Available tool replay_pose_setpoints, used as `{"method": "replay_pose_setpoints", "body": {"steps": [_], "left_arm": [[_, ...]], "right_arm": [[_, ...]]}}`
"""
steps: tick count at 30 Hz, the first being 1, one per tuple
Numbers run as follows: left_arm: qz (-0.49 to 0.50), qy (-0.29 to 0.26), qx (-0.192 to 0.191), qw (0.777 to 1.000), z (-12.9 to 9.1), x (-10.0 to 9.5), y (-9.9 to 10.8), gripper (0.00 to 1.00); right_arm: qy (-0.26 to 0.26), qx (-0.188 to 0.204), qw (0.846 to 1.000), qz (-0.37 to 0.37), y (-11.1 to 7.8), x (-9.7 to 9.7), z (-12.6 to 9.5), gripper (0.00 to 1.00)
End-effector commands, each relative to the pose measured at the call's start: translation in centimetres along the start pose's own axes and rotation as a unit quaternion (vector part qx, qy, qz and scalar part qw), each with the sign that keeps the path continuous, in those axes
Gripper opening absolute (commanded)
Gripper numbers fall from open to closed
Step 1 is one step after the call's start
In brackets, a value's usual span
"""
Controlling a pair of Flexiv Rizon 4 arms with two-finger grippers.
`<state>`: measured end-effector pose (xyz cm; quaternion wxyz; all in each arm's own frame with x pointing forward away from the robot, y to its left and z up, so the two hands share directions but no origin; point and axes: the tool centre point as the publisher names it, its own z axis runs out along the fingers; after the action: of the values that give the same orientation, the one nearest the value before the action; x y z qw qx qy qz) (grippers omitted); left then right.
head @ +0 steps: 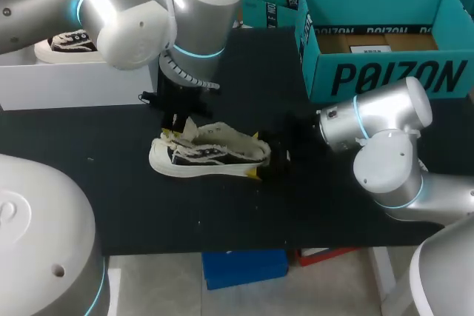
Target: Take the shoe out of the shoebox, open the shoe tongue, remove and reinsert the insole, then place the shoe into the shoebox
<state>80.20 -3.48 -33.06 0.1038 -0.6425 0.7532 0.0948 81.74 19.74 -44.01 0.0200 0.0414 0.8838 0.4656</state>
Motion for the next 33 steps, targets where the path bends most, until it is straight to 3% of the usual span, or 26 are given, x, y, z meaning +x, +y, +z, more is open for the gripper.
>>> {"method": "replay_pose_setpoints", "body": {"steps": [1, 12, 13, 14, 15, 16, 22, 25, 26, 27, 32, 33], "left_arm": [[0.000, 0.003, -0.006, 1.000, 1.3, -0.5, 0.0, 0.00], [-0.006, 0.004, -0.014, 1.000, 2.0, -0.7, -0.2, 0.00], [-0.005, 0.007, -0.015, 1.000, 2.0, -0.7, -0.2, 0.07], [-0.003, 0.010, -0.015, 1.000, 2.0, -0.7, -0.3, 0.29], [0.002, 0.019, -0.013, 1.000, 1.9, -0.7, -0.4, 0.78], [0.006, 0.023, -0.011, 1.000, 1.7, -0.7, -0.4, 1.00], [0.058, 0.062, 0.038, 0.996, -0.8, -0.2, -0.8, 1.00], [0.130, 0.094, 0.074, 0.984, -2.7, 0.3, -0.7, 1.00], [0.156, 0.082, 0.098, 0.979, -3.4, 0.5, -0.7, 1.00], [0.192, 0.087, 0.119, 0.970, -3.9, 0.8, -0.6, 1.00], [0.345, 0.147, 0.152, 0.914, -6.3, 2.0, -0.2, 1.00], [0.370, 0.152, 0.157, 0.903, -6.6, 2.2, -0.1, 0.89]], "right_arm": [[-0.001, 0.001, 1.000, 0.001, -0.4, 0.0, 0.4, 0.00], [-0.001, 0.001, 1.000, 0.001, -0.4, 0.0, 0.4, 0.00], [-0.001, 0.001, 1.000, 0.001, -0.4, 0.0, 0.4, 0.00], [-0.001, 0.001, 1.000, 0.001, -0.4, 0.0, 0.4, 0.00], [-0.001, 0.001, 1.000, 0.001, -0.4, 0.0, 0.4, 0.00], [-0.001, 0.001, 1.000, 0.001, -0.4, 0.0, 0.4, 0.00], [-0.001, 0.001, 1.000, 0.001, -0.4, 0.0, 0.4, 0.00], [-0.001, 0.001, 1.000, 0.001, -0.4, 0.0, 0.4, 0.00], [-0.001, 0.001, 1.000, 0.001, -0.4, 0.0, 0.4, 0.00], [-0.001, 0.001, 1.000, 0.001, -0.4, 0.0, 0.4, 0.00], [-0.001, 0.001, 1.000, 0.001, -0.4, 0.0, 0.4, 0.00], [-0.001, 0.001, 1.000, 0.001, -0.4, 0.0, 0.4, 0.00]]}}
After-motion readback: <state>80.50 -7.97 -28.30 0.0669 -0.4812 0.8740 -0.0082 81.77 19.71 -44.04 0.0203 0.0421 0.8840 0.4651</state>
